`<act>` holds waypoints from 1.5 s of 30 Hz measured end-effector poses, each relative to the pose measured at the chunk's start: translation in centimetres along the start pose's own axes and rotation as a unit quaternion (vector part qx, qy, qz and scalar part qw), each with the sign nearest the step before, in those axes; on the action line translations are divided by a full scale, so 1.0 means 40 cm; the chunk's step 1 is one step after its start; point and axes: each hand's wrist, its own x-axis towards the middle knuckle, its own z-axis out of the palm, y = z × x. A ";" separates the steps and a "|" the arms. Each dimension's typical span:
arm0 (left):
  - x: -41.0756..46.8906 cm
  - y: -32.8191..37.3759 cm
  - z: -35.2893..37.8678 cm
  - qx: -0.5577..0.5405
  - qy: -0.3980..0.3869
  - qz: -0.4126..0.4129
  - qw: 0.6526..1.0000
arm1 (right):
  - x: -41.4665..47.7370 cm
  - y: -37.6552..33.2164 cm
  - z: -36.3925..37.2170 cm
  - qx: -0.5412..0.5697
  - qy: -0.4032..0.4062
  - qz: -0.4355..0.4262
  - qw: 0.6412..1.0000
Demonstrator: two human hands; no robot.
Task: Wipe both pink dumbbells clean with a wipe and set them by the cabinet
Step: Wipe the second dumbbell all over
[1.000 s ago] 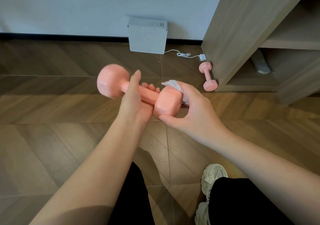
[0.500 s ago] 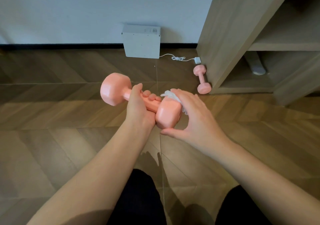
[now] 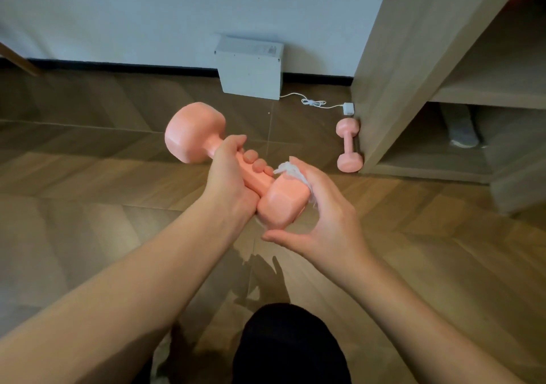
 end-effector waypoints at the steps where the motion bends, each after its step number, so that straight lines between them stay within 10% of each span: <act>1: 0.003 0.013 -0.002 0.004 -0.004 0.009 1.000 | 0.007 -0.005 0.012 0.003 0.016 -0.019 1.000; 6: 0.036 0.058 0.005 0.000 -0.013 0.040 0.999 | 0.030 -0.018 0.068 -0.036 0.129 -0.132 0.982; 12: 0.094 0.068 -0.005 -0.027 -0.059 0.043 0.997 | 0.105 -0.022 0.053 -0.063 0.004 0.002 0.998; 18: 0.137 0.072 -0.067 -0.031 -0.086 0.062 0.994 | 0.053 -0.032 0.153 -0.108 0.109 0.005 0.988; 24: 0.150 0.053 -0.147 -0.028 -0.085 0.145 0.985 | 0.081 -0.047 0.180 -0.075 -0.025 0.113 0.990; 45: 0.149 0.059 -0.196 -0.017 -0.172 0.130 0.976 | 0.047 -0.065 0.200 0.011 0.026 0.119 0.993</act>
